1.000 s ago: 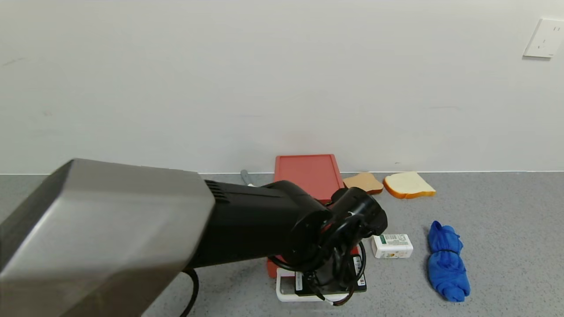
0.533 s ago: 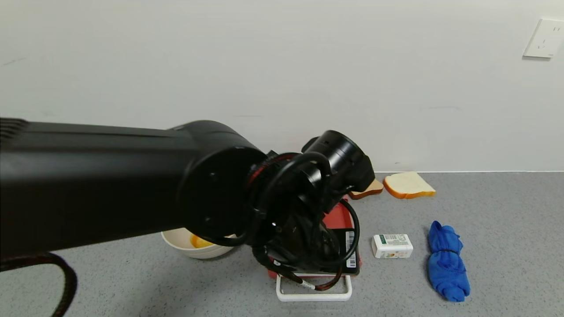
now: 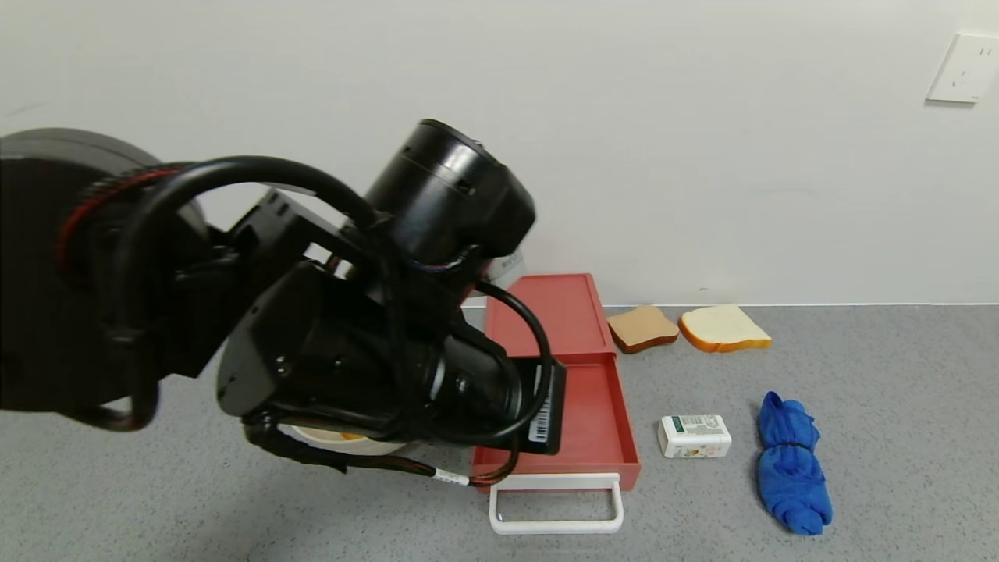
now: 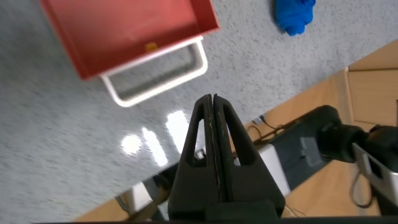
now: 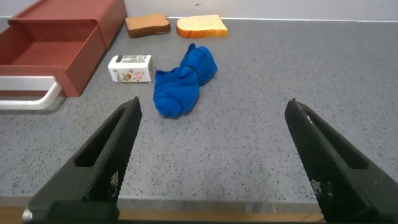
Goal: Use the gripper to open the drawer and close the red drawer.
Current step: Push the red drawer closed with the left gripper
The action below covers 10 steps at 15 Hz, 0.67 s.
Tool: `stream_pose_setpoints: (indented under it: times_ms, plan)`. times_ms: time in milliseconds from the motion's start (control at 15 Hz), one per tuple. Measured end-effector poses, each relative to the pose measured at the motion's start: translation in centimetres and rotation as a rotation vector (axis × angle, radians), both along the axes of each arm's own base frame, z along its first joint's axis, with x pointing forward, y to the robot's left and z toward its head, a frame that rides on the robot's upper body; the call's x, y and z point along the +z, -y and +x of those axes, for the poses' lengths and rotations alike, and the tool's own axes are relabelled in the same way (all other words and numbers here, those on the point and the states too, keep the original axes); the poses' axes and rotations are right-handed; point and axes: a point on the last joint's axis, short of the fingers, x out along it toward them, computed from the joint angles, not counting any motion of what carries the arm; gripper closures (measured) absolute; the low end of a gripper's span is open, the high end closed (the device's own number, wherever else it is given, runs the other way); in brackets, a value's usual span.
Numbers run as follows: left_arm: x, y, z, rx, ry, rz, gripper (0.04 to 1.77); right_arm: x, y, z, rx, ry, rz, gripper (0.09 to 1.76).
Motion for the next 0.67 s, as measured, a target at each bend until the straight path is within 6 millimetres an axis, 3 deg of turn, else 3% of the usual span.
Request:
stream_pose_setpoints:
  times_ms: [400, 667]
  plan:
    - [0.3, -7.0, 0.4, -0.096, 0.232, -0.057, 1.70, 0.0, 0.0, 0.0, 0.000, 0.000, 0.000, 0.15]
    - [0.8, -10.3, 1.1, -0.098, 0.412, -0.192, 1.70, 0.0, 0.0, 0.0, 0.000, 0.000, 0.000, 0.15]
